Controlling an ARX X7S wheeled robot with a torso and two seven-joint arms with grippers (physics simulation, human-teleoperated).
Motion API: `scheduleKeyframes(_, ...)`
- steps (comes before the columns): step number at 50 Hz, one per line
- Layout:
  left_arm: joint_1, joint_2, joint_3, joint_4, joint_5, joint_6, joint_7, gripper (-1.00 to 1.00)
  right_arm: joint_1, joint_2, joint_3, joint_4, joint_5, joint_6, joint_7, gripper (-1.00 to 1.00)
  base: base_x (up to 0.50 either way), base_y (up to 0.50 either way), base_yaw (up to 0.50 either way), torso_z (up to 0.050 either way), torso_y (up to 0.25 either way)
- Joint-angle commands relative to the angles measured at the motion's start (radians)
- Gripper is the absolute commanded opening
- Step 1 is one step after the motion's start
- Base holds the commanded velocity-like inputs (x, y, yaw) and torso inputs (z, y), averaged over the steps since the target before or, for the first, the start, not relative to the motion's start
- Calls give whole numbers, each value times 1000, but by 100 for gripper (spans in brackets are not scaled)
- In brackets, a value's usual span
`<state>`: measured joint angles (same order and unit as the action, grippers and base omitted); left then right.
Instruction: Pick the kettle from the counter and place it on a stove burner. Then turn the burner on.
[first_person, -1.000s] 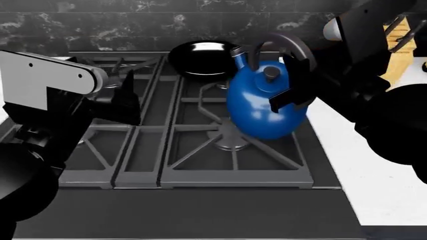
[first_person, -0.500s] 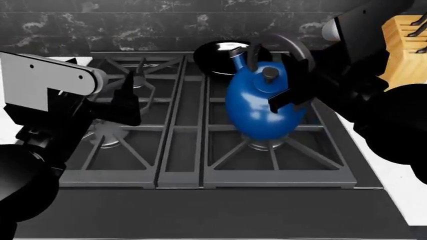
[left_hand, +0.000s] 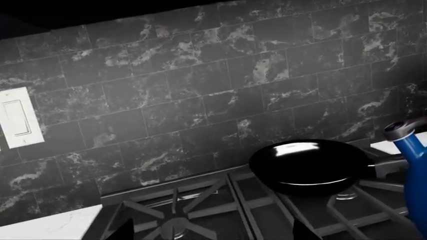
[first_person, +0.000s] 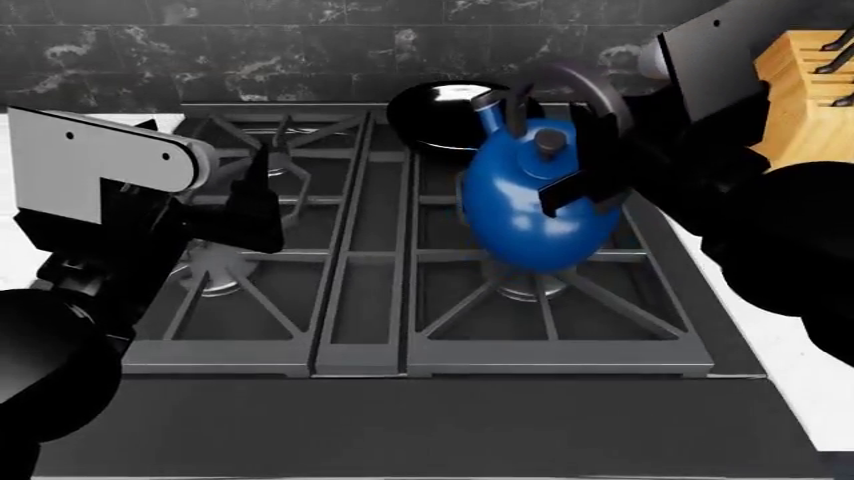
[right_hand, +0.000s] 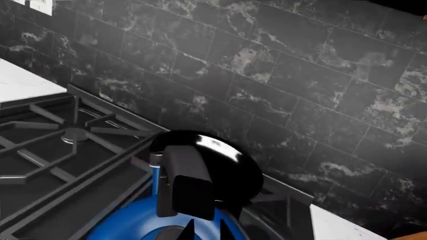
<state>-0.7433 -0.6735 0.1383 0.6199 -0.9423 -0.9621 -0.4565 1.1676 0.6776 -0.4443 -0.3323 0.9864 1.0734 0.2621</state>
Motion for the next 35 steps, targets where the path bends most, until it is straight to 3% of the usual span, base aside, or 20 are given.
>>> scheduleKeyframes(1, 3, 0, 6, -6, 6, 7, 3, 100, 17, -12, -17, 31, -83, -20, -28, -100, 0, 0, 0, 0, 0)
scheduleKeyframes(35, 12, -1, 23, -22, 22, 29, 9, 100, -9, -24, -68, 97, -138, -63, -45, -100, 0, 0, 0, 0, 1)
